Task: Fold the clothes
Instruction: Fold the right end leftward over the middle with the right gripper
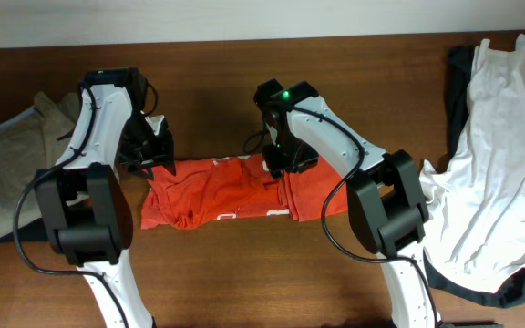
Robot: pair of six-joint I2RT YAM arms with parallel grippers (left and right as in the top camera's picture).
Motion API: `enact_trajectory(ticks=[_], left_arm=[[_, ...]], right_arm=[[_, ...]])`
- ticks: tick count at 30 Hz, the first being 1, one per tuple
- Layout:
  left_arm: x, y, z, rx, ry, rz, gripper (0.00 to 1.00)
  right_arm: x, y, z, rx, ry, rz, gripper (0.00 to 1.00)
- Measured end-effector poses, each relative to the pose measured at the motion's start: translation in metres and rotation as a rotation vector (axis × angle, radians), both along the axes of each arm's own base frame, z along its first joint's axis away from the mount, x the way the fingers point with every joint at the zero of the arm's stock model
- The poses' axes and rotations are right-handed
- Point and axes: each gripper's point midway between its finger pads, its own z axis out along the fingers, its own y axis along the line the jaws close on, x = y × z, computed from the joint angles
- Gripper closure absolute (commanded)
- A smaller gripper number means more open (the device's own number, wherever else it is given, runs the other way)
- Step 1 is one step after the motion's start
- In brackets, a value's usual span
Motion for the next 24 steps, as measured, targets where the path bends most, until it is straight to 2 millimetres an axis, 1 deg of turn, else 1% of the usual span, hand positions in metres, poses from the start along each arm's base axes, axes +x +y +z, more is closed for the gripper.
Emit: enact_trajectory(ticks=[1,2,5,7,8,9,10,11,13,14,18,19,20,21,22,23,24], left_arm=[[0.0,0.0,0.0,0.0,0.0,0.0,0.51],[0.0,0.0,0.0,0.0,-0.001,0.0,0.51],[0.001,0.0,0.0,0.0,-0.003,0.0,0.51],[0.0,0.0,0.0,0.0,-0.002,0.0,0.51],[0.0,0.0,0.0,0.0,-0.002,0.0,0.51],[0.0,0.0,0.0,0.0,-0.002,0.0,0.51],[0.001,0.0,0.0,0.0,-0.003,0.0,0.51],[0.001,0.0,0.0,0.0,-0.003,0.0,0.51],[0.001,0.0,0.0,0.0,-0.004,0.0,0.51],[0.001,0.0,0.0,0.0,-0.004,0.0,0.51],[0.001,0.0,0.0,0.0,-0.003,0.0,0.5],[0.0,0.001,0.0,0.006,0.0,-0.001,0.4],[-0.001,0.003,0.0,0.019,0.005,-0.005,0.36],[-0.004,0.007,0.0,0.043,0.016,-0.01,0.31],[-0.006,0.013,0.0,0.077,0.025,-0.017,0.27],[-0.006,0.018,0.0,0.103,0.026,-0.022,0.26],[-0.007,0.022,-0.002,0.123,0.024,-0.033,0.24]], right_arm=[[-0.001,-0.001,-0.006,-0.001,0.002,-0.006,0.84],[-0.005,-0.003,-0.014,-0.007,0.012,0.001,0.96],[-0.008,-0.005,-0.018,-0.014,0.023,-0.009,0.96],[-0.008,-0.009,-0.013,-0.019,0.035,-0.014,0.96],[0.001,-0.009,-0.001,-0.008,0.016,-0.014,0.96],[0.015,-0.007,0.012,0.014,-0.026,-0.019,0.96],[0.021,-0.007,0.017,0.024,-0.045,-0.024,0.96],[0.02,-0.007,0.017,0.022,-0.038,-0.021,0.95],[0.018,-0.005,0.017,0.027,-0.037,-0.005,0.5],[0.018,-0.004,0.017,0.029,-0.037,0.003,0.41],[0.003,-0.011,0.02,0.003,0.023,0.013,0.42],[-0.001,-0.015,0.023,-0.007,0.044,0.015,0.4],[0.003,-0.018,0.027,-0.004,0.038,0.007,0.37],[0.01,-0.027,0.037,0.007,0.019,-0.019,0.34],[0.02,-0.047,0.056,0.021,-0.014,-0.071,0.33],[0.021,-0.065,0.07,0.023,-0.019,-0.108,0.33],[0.021,-0.08,0.079,0.02,-0.017,-0.143,0.33]])
